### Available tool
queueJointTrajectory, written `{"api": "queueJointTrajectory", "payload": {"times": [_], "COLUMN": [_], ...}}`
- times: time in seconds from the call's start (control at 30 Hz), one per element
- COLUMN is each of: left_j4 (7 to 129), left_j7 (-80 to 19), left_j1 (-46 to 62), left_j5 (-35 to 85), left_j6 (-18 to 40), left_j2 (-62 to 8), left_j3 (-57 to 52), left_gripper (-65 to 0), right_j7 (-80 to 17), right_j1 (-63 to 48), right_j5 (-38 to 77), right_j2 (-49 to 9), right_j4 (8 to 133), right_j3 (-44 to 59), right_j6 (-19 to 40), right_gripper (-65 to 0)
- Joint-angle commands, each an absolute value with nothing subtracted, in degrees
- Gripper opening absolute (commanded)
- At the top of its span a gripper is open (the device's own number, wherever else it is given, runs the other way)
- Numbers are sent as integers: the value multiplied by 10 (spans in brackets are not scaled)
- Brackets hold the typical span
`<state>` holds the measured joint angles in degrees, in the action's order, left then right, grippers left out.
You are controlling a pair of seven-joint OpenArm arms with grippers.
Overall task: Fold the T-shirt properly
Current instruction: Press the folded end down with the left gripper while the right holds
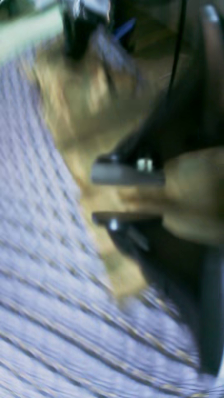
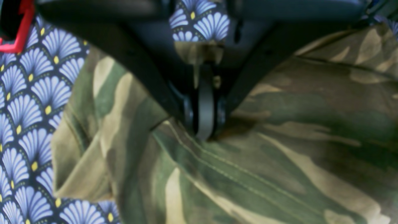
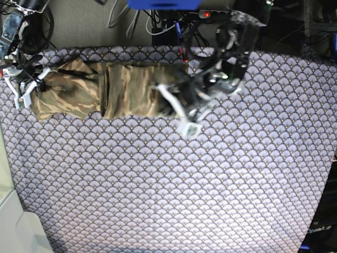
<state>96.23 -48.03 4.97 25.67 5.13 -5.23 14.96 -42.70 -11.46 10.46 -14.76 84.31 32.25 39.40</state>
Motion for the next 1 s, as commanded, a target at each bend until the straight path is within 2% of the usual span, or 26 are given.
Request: {"api": "queueJointTrajectory", "payload": {"times": [0.0,0.27,0.4,0.5,0.63,0.7,0.8,0.97], "left_j4": [961,854,854,857,858,858,858,858], "left_j7": [-473,-471,-473,-473,-473,-473,-473,-487], "left_j1": [42,33,27,28,29,29,29,29], "left_j5": [276,273,273,273,273,273,276,276], "left_j6": [59,59,59,59,59,59,59,60], "left_j2": [-50,-54,-56,-59,-60,-60,-60,-60], "left_j3": [144,138,139,139,139,139,139,139], "left_gripper": [-650,-562,-487,-421,-415,-415,-415,-415], "right_j7": [-446,-457,-494,-515,-558,-585,-611,-617], "right_j1": [-115,-131,-132,-124,-106,-94,-65,-35], "right_j5": [95,95,95,96,100,115,114,117], "right_j2": [-153,-150,-153,-153,-153,-153,-153,-183], "right_j4": [843,960,1015,1032,1031,1028,1003,907], "right_j3": [321,391,407,415,415,415,416,429], "right_j6": [400,400,400,400,400,400,400,400], "right_gripper": [-650,-650,-643,-564,-419,-371,-339,-337]}}
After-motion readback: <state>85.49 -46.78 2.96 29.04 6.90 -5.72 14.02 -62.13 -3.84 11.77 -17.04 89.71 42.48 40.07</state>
